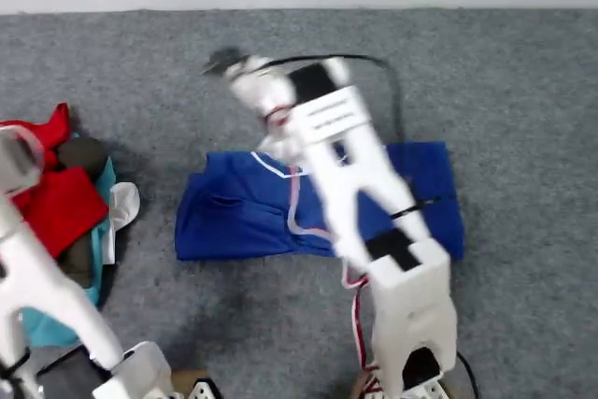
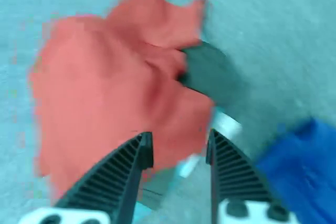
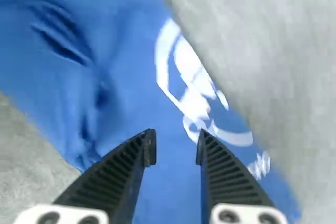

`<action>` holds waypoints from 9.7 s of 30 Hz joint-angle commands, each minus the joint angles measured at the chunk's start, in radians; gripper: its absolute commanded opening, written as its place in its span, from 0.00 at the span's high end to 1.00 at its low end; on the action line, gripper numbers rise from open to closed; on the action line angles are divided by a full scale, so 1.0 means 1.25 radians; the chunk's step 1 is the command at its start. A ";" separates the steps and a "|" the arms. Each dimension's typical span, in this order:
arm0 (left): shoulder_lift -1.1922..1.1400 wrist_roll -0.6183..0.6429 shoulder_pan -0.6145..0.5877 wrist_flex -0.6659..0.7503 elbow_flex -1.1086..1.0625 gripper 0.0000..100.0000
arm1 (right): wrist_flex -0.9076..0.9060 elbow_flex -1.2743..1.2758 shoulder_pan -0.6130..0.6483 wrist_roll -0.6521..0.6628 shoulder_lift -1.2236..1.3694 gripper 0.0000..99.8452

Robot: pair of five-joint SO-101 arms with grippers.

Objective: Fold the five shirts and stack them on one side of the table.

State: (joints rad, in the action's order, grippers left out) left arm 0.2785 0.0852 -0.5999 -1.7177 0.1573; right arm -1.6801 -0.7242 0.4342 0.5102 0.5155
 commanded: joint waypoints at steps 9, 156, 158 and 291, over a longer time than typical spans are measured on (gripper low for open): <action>-0.076 -0.031 0.546 0.166 -0.212 0.82 | -0.090 0.010 -0.395 -0.179 -0.008 0.74; -0.416 -0.029 0.120 -0.029 0.320 0.83 | -0.060 -0.265 0.107 -0.166 0.143 0.74; -0.416 -0.029 0.120 -0.029 0.320 0.83 | -0.017 -0.225 0.116 -0.166 0.143 0.74; -0.416 -0.029 0.122 -0.029 0.319 0.83 | 0.031 -0.369 0.166 -0.164 0.342 0.74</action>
State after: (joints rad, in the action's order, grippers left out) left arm -0.2616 0.0575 -0.4480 -1.7346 0.5455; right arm -1.6740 -1.1523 0.6383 0.3030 0.9421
